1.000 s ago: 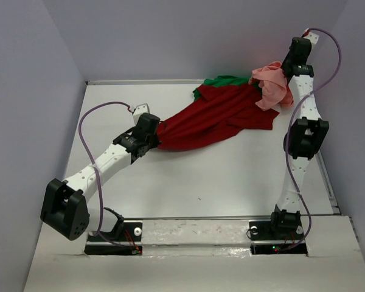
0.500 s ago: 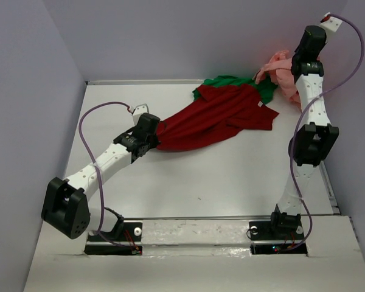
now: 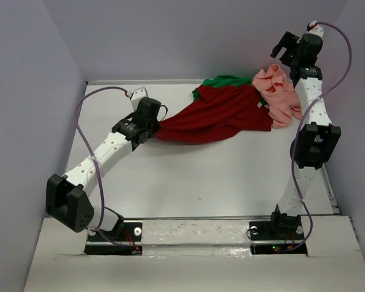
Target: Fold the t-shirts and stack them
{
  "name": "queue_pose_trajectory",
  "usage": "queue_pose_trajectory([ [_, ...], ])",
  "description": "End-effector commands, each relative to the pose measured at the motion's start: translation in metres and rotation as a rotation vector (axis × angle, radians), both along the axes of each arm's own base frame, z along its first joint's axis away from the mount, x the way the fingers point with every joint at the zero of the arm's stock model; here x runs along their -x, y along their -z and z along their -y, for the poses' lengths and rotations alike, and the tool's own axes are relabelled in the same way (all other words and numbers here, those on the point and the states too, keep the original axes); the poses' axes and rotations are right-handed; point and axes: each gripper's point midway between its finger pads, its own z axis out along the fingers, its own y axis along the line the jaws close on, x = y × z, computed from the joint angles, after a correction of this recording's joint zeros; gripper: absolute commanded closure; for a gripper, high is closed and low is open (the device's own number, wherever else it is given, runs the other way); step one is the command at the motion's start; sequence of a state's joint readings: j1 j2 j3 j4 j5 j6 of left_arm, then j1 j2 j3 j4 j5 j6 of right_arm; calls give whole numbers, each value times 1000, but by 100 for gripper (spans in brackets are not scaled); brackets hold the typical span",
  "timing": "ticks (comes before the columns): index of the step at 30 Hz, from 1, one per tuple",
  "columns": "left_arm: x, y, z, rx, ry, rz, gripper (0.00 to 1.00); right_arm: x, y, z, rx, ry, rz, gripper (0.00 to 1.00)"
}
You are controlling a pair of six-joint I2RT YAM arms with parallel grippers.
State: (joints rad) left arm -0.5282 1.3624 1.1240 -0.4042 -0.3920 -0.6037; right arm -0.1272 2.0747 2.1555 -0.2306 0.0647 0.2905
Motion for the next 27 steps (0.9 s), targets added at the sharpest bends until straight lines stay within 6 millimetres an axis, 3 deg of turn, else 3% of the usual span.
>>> queue_pose_trajectory([
  [1,-27,-83,-4,25,-66,177,100,-8,56,-55,-131,-238,-119,0],
  [2,-31,-98,-5,30,-77,208,100,-10,64,-59,-143,-256,-136,0],
  [3,-36,-127,-4,51,-80,264,100,-12,81,-71,-160,-296,-172,0],
  [5,-38,-155,-12,50,-120,324,100,-14,96,-84,-165,-339,-202,0],
  [6,-38,-179,-17,61,-139,373,100,-15,100,-92,-164,-356,-213,0],
  [8,-33,-207,-31,51,-183,437,100,-21,124,-102,-166,-380,-256,0],
  [10,-17,-257,-61,48,-283,538,100,-27,131,-114,-180,-421,-271,0],
  [11,-16,-257,-61,41,-280,538,100,-28,141,-122,-185,-432,-289,0],
  [12,-8,-275,-75,39,-321,569,100,-31,139,-124,-189,-443,-286,0],
  [15,4,-295,-94,19,-367,593,100,-35,160,-138,-190,-462,-321,0],
  [23,26,-303,-134,-35,-460,602,100,-37,205,-182,-225,-534,-393,0],
  [24,29,-307,-143,-44,-483,612,100,-34,214,-198,-226,-559,-412,0],
  [27,32,-311,-155,-58,-505,617,100,-28,224,-219,-230,-601,-436,0],
])
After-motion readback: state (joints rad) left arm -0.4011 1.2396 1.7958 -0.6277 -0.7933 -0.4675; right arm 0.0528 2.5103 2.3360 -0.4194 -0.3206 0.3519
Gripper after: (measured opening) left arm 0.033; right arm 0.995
